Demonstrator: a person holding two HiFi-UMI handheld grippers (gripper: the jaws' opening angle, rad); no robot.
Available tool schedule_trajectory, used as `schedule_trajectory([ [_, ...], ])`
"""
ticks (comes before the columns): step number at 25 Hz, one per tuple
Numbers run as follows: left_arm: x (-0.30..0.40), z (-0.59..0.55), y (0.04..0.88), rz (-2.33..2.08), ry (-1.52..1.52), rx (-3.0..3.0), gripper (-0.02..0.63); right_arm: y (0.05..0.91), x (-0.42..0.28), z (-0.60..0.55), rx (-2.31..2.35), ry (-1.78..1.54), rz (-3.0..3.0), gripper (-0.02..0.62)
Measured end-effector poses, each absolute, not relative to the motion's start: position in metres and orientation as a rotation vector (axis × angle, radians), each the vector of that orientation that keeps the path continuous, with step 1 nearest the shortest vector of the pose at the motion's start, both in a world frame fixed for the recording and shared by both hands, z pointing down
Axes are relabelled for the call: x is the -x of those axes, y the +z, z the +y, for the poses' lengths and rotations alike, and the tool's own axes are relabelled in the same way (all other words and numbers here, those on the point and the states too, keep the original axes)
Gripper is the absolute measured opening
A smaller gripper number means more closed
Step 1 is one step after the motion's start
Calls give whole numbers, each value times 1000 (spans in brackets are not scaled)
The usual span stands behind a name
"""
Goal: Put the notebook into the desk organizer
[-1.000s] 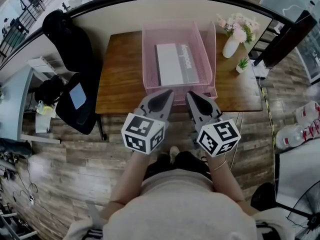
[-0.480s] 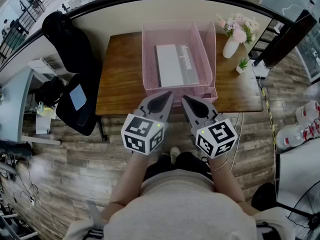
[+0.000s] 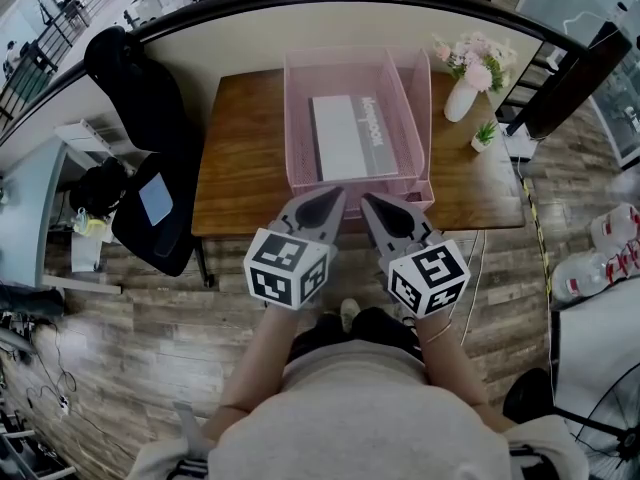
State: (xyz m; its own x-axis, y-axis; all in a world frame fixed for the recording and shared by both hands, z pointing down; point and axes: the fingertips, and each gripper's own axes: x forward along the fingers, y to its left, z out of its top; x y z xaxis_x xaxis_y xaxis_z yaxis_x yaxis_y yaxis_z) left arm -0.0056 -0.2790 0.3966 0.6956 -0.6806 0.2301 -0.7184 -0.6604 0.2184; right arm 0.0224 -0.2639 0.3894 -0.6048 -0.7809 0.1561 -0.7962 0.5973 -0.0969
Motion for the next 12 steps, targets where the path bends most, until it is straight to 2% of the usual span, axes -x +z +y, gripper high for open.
schedule_trajectory([
  [12,8,-282,401,-1118,205,-2614,11,391,-19,-263,-1306,229,-2713,9],
])
